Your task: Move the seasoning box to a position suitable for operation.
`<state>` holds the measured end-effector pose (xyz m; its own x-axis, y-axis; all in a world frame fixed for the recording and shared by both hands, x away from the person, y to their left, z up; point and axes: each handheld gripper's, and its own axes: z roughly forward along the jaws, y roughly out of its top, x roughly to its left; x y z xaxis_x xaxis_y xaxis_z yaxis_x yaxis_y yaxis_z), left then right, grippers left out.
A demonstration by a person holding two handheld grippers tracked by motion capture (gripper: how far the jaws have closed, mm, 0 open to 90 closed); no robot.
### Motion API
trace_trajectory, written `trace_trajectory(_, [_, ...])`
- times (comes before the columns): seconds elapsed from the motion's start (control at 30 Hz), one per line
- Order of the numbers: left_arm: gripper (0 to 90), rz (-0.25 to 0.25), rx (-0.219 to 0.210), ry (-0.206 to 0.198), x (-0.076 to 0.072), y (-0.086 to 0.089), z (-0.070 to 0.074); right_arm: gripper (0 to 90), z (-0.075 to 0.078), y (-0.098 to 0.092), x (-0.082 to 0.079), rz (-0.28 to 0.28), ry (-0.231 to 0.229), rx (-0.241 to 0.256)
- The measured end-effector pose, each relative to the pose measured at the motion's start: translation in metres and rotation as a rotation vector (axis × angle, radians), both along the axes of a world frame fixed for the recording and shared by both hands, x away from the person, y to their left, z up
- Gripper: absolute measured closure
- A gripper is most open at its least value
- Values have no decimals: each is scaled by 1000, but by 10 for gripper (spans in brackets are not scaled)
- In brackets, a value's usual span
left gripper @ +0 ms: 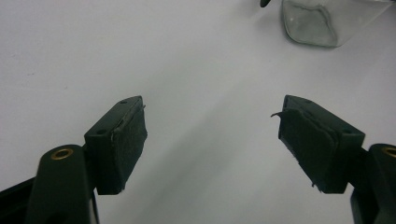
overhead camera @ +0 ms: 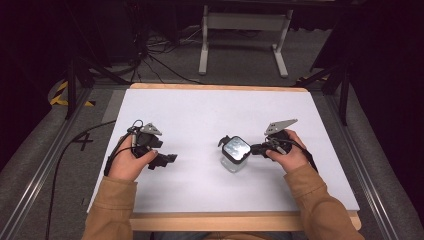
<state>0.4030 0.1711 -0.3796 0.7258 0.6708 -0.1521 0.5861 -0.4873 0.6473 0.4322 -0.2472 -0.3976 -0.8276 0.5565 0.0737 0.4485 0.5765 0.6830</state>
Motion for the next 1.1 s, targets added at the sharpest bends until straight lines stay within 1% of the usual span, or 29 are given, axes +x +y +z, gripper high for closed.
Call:
trace_trajectory(0.07, [237,-8,7,-2,1,0,0,826,-5,2,1,6,9,-21])
trace_trajectory(0.13, [237,-11,10,-3,1,-1,-1,826,-8,3,3,12,6,-28])
trace_trajectory(0.17, [237,-15,15,2,1,-1,-1,826,-10,4,3,9,18,-26])
trace_trajectory(0.2, [237,-18,18,0,1,-1,-1,829,-11,4,3,11,20,-28])
trace_trajectory(0.23, [237,-21,19,-1,1,-1,-1,831,-12,5,3,10,21,-31])
trace_trajectory(0.27, [236,-21,16,7,0,-2,-2,834,-12,5,3,14,15,-33])
trace_trajectory(0.4, [236,-17,12,6,1,-3,-3,854,-12,5,3,15,25,-35])
trace_trajectory(0.43, [236,-25,19,5,1,-3,-3,859,-12,5,3,18,26,-35])
trace_trajectory(0.6, [236,-24,17,10,1,-4,-3,872,-11,6,1,22,24,-44])
trace_trajectory(0.67, [236,-30,20,7,2,-4,-4,872,-11,7,0,21,30,-51])
trace_trajectory(0.73, [236,-26,24,11,2,-4,-4,879,-11,8,-1,25,38,-55])
trace_trajectory(0.77, [236,-28,19,12,2,-4,-4,883,-11,8,-1,26,43,-61])
trace_trajectory(0.87, [236,-33,22,7,3,-5,-4,888,-9,10,-4,38,54,-73])
trace_trajectory(1.0, [236,-40,21,11,5,-8,-3,888,-8,14,-10,65,62,-89])
trace_trajectory(1.1, [236,-50,20,10,6,-11,-4,888,-8,15,-12,70,68,-93])
